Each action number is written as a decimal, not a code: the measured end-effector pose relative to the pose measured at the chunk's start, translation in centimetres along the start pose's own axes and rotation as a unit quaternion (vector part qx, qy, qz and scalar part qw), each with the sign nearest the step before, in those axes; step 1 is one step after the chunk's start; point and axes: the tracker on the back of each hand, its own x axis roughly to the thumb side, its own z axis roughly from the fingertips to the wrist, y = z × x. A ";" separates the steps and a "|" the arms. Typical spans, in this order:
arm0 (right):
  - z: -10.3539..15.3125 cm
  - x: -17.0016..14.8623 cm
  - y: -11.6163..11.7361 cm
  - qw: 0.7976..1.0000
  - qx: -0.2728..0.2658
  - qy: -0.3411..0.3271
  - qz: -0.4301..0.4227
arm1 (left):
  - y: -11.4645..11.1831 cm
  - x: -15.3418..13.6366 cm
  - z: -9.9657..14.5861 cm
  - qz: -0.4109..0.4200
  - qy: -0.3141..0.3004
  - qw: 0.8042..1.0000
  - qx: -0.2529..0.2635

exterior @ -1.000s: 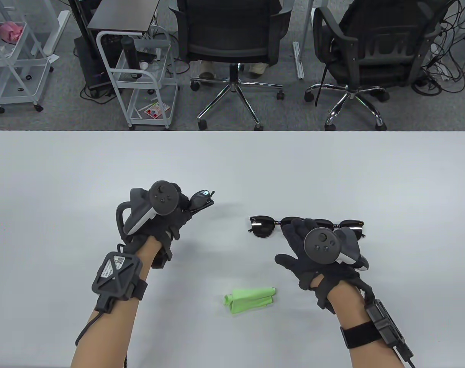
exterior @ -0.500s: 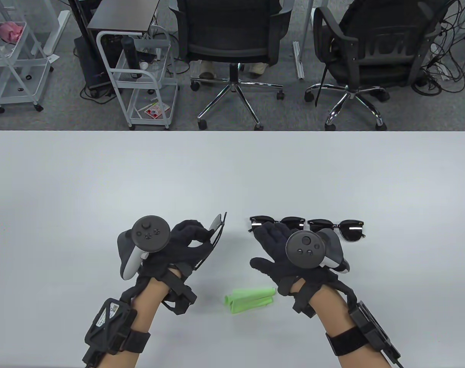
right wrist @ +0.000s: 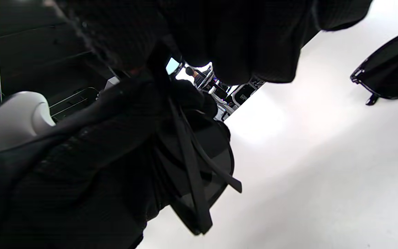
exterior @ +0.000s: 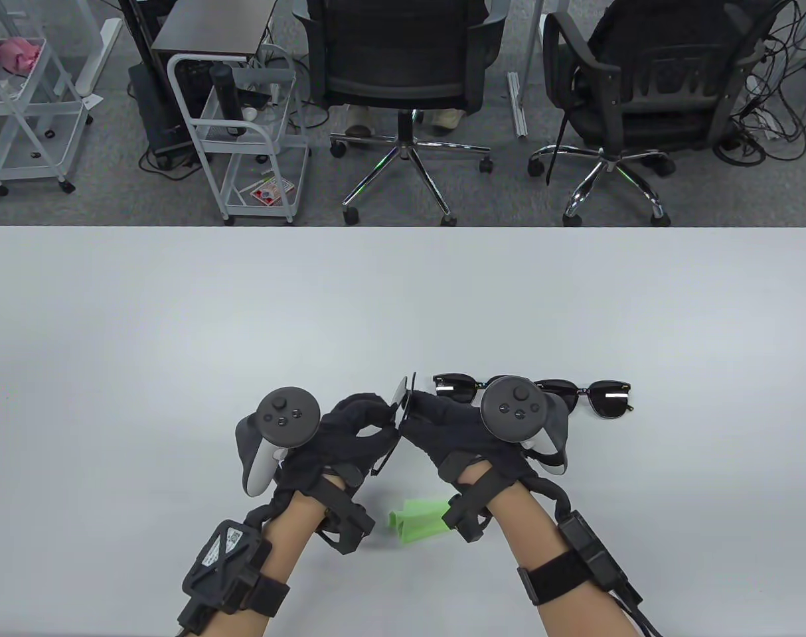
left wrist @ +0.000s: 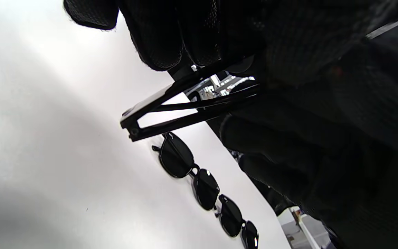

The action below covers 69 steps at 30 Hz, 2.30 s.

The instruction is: Dust sunglasses

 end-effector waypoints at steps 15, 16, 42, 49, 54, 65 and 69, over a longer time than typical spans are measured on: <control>0.6 -0.6 -1.0 0.998 -0.041 -0.030 -0.021 | -1.7 -0.7 -0.7 -0.012 -0.032 0.991 -0.129; 0.6 -0.7 -0.9 0.998 -0.034 -0.030 -0.034 | -1.6 -0.6 -0.8 -0.028 -0.037 0.991 -0.127; 2.6 -5.7 -1.6 0.955 -0.088 0.118 -0.259 | 2.0 -1.7 0.2 0.056 -0.052 0.997 0.000; 3.1 -0.8 -3.1 0.987 -0.158 -0.039 0.010 | 1.0 -0.5 0.5 -0.116 -0.058 0.991 0.043; 2.5 1.5 -0.6 0.984 -0.085 -0.109 0.111 | -0.6 0.6 0.6 -0.152 -0.086 0.985 0.008; 2.8 1.2 -2.0 0.977 -0.138 -0.092 0.133 | -0.8 0.9 0.9 -0.178 -0.095 0.979 0.010; 3.2 0.6 -3.2 0.970 -0.167 -0.087 0.152 | -0.8 0.8 0.9 -0.207 -0.098 0.973 0.004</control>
